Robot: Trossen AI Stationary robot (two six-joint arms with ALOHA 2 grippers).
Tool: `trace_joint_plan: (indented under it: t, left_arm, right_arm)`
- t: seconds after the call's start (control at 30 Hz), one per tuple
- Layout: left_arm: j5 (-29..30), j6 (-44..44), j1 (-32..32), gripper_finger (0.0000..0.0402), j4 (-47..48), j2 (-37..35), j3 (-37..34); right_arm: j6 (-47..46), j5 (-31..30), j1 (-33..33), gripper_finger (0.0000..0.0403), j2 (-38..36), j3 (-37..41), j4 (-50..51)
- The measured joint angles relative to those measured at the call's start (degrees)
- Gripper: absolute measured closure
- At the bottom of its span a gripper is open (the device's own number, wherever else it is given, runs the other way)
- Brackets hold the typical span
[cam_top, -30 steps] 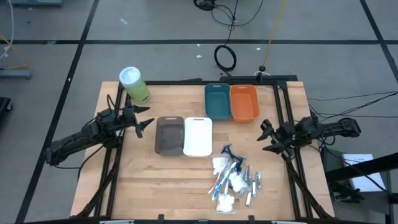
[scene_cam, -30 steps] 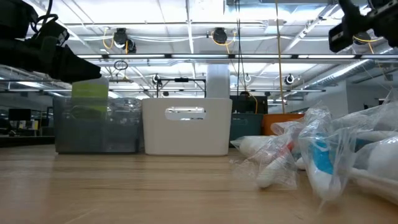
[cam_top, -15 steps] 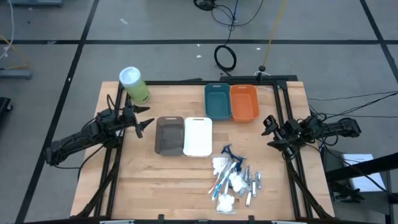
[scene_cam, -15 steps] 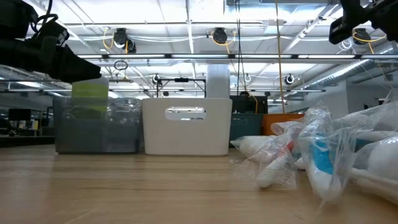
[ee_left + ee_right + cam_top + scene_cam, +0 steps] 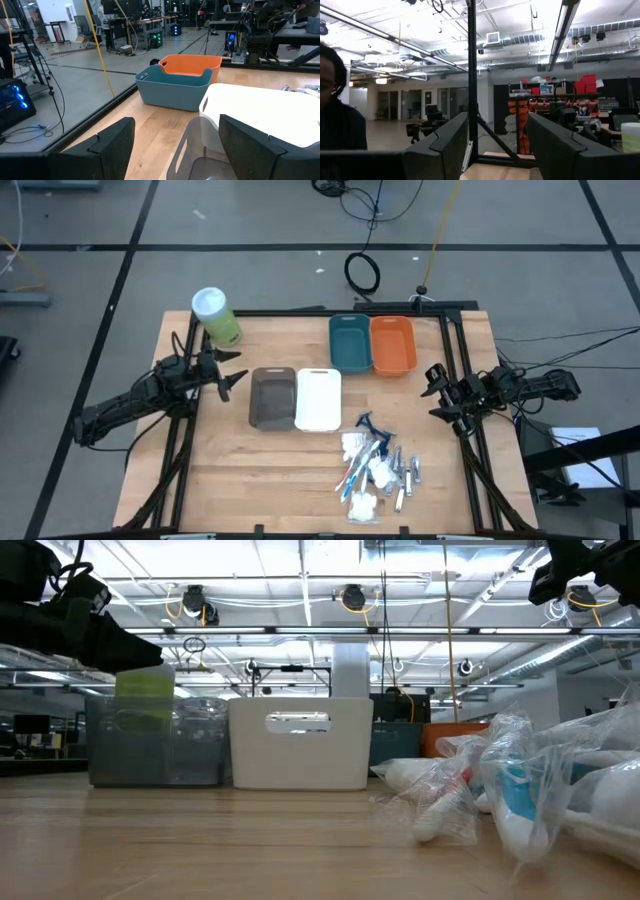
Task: Pick & Place Travel size toiletries
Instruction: Put the blue razor into the black bin
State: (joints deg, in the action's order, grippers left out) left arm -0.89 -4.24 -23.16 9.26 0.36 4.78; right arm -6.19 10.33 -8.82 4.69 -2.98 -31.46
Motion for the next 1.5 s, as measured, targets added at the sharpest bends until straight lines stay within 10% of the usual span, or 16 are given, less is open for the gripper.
trace_joint_plan:
  t: [1.5]
  left_arm:
    - [-0.01, 0.01, 0.0, 0.0117, 0.0, 0.0, 0.0]
  right_arm:
    - [-0.84, -1.0, 0.0, 0.0211, 0.22, 0.0, -1.59]
